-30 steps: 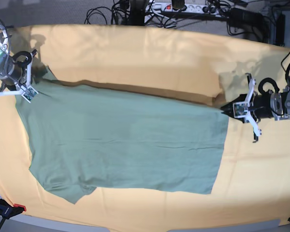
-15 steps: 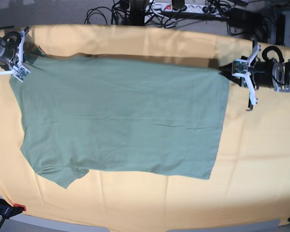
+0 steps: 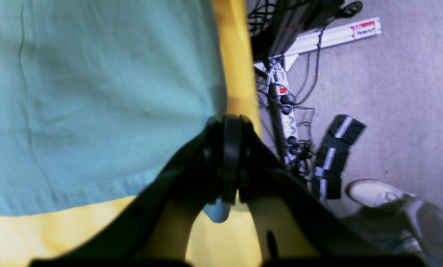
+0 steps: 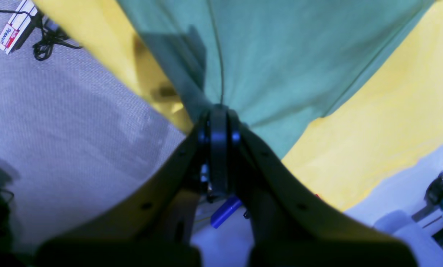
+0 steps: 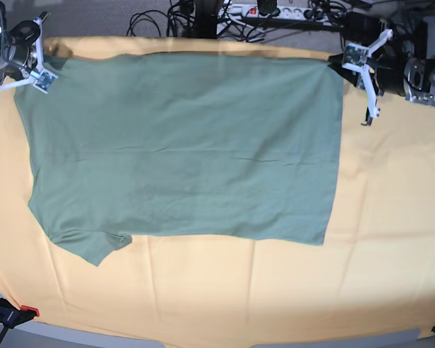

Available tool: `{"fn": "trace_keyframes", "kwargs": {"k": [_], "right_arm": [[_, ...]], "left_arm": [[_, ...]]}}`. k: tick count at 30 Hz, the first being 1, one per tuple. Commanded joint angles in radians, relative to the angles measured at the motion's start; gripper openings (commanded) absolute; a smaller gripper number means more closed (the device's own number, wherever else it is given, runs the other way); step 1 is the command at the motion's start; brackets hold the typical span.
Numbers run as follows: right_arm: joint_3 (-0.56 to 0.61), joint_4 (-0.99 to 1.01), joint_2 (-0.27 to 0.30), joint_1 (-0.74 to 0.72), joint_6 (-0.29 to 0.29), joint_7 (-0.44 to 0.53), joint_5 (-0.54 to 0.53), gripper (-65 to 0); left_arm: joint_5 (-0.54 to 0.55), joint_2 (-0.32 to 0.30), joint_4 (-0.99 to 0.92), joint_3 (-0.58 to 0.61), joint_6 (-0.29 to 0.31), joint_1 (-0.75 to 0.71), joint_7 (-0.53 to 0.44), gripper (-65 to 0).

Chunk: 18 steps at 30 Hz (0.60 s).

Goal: Fold the T-shirt properly
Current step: 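Pull the shoulder edges with both grippers away from the hem to flatten, then lay the shoulder edge down and release with both grippers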

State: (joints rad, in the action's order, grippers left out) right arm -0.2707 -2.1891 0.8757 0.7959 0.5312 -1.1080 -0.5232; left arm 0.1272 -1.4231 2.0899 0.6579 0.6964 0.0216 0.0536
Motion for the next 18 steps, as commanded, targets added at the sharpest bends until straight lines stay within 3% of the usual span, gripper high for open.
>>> {"fn": "trace_keyframes", "kwargs": {"k": [1, 18], "right_arm": [[-0.012, -0.014, 0.019, 0.005, -0.002, -0.003, 0.006, -65.0], [-0.012, -0.014, 0.019, 0.043, -0.011, 0.0, 0.057, -65.0]], "left_arm": [[0.013, -0.03, 0.017, -0.011, 0.002, 0.001, -0.007, -65.0], [-0.013, -0.037, 0.018, -0.011, 0.002, -0.013, 0.0, -65.0]]}}
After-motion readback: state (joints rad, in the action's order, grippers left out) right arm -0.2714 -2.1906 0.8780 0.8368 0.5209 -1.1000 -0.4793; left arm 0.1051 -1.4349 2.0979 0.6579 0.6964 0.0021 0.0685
